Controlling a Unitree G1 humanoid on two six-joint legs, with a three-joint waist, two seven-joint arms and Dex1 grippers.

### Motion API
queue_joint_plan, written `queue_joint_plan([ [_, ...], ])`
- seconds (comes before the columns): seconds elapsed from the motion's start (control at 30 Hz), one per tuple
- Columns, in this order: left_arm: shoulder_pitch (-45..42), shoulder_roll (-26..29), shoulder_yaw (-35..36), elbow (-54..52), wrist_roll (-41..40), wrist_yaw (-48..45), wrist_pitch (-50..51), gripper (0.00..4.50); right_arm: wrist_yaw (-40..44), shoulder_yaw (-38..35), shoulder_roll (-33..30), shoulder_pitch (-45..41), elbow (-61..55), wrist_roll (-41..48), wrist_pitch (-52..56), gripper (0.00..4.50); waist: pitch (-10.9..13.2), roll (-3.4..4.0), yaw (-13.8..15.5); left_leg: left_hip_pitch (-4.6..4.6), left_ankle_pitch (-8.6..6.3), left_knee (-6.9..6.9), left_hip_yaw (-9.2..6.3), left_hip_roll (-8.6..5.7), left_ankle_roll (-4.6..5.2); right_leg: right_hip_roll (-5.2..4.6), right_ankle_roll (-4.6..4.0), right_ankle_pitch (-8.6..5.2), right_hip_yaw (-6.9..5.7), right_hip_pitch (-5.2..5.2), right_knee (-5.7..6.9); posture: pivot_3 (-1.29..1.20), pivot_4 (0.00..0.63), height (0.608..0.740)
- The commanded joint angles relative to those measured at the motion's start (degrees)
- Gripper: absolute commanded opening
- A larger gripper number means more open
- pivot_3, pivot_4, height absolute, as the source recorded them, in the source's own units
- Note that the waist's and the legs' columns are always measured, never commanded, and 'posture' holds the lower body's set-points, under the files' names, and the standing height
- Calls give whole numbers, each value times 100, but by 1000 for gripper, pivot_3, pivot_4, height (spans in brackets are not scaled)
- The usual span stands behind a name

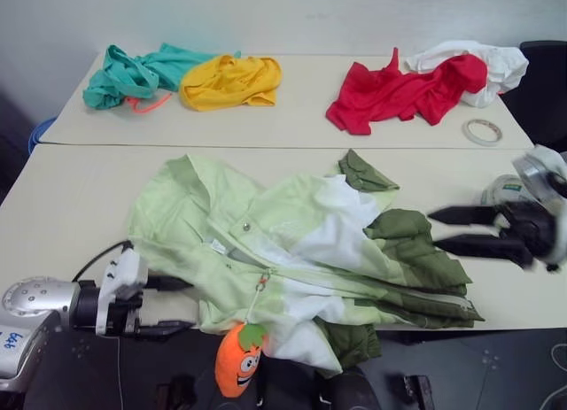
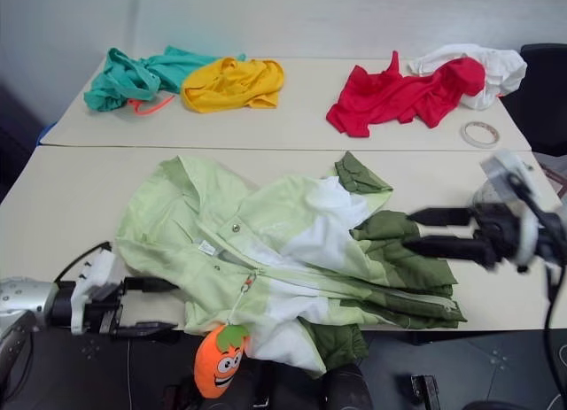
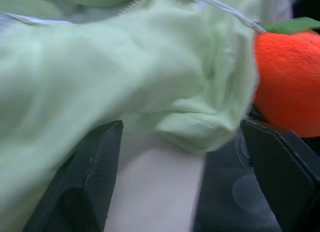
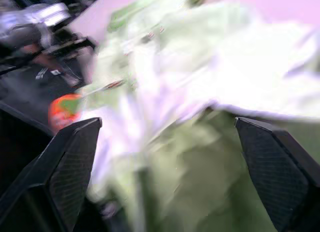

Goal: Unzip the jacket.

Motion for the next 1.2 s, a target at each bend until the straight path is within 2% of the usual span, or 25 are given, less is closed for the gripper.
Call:
queue_joint_plan([
  [0.03,-356,-123,47,-212,-261,123,91,4481,-736,703,614,-857,169,-119,716,4500,2,3,-26,-1,0,1,3,-1,0,1,0,0,0,-2,4,0,150,740],
  [0.17,-703,-333,-44,-405,-334,294,163,4481,-554,1330,703,-1291,83,-14,1406,4500,3,6,6,-23,14,3,3,-4,0,9,0,0,-7,-29,53,0,150,740],
  [0.27,-935,-540,-148,-530,-372,439,152,4481,-309,2130,572,-1373,-90,-513,1157,4500,2,3,15,-26,10,8,12,-9,9,15,1,0,-15,-28,54,0,150,740],
  [0.33,-1008,-627,-218,-600,-380,477,181,4481,-316,2350,697,-1431,13,-662,1138,4500,0,-1,14,-25,9,17,19,-12,15,21,3,2,-18,-25,55,0,150,740],
  [0.37,-1029,-671,-249,-629,-368,502,183,4496,-260,2447,722,-1440,19,-707,1102,4324,0,-1,11,-25,9,23,28,-12,19,21,7,4,-21,-26,56,0,150,740],
  [0.47,-1033,-746,-328,-702,-336,570,187,4500,-37,2694,682,-1431,-71,-872,903,3559,0,-1,7,-14,16,24,51,-13,29,20,21,11,-23,-25,57,0,150,740],
  [0.63,-757,-731,-420,-792,-155,560,47,4500,131,2886,711,-1454,285,-1921,-754,1734,0,-1,5,-7,17,21,62,-10,27,17,24,13,-10,-30,64,0,150,740],
  [0.8,-256,-661,-384,-501,269,593,-306,4500,579,3009,743,-2121,1156,-2930,-2247,23,0,-1,-41,-11,17,15,86,-11,26,27,24,12,1,-54,70,0,150,740],
  [0.97,223,-706,-414,-118,727,748,-645,4500,216,3175,1374,-3147,2840,-4063,-3895,23,0,-2,-137,-11,20,12,94,-6,23,25,23,12,2,-63,77,0,150,740],
  [1.1,397,-793,-465,-172,786,902,-651,4500,-275,3168,2060,-3785,4349,-4727,-5305,23,0,-2,-160,-14,20,8,101,-6,23,20,23,12,1,-70,78,0,150,740],
  [1.2,508,-863,-516,-187,799,977,-700,4500,-1044,3346,2605,-4215,5646,-5487,-7187,23,0,-2,-211,-13,21,9,102,-6,21,18,23,12,2,-70,81,0,150,740],
])
